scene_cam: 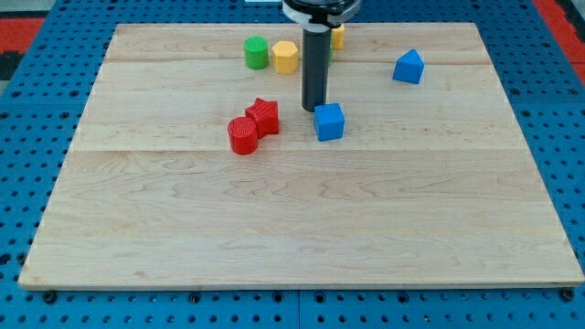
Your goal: Point your arm at the blue triangle
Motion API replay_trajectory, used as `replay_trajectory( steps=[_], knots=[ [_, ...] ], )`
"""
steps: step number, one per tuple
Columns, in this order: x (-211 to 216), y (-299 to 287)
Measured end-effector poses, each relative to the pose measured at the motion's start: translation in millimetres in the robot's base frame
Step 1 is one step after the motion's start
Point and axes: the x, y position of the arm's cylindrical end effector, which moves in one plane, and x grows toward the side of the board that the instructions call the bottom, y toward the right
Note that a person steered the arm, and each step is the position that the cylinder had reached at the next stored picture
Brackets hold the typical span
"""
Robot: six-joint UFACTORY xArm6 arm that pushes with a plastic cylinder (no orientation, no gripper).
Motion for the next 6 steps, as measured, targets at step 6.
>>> replay_trajectory(
  steps=[6],
  knots=[
    [39,185]
  ],
)
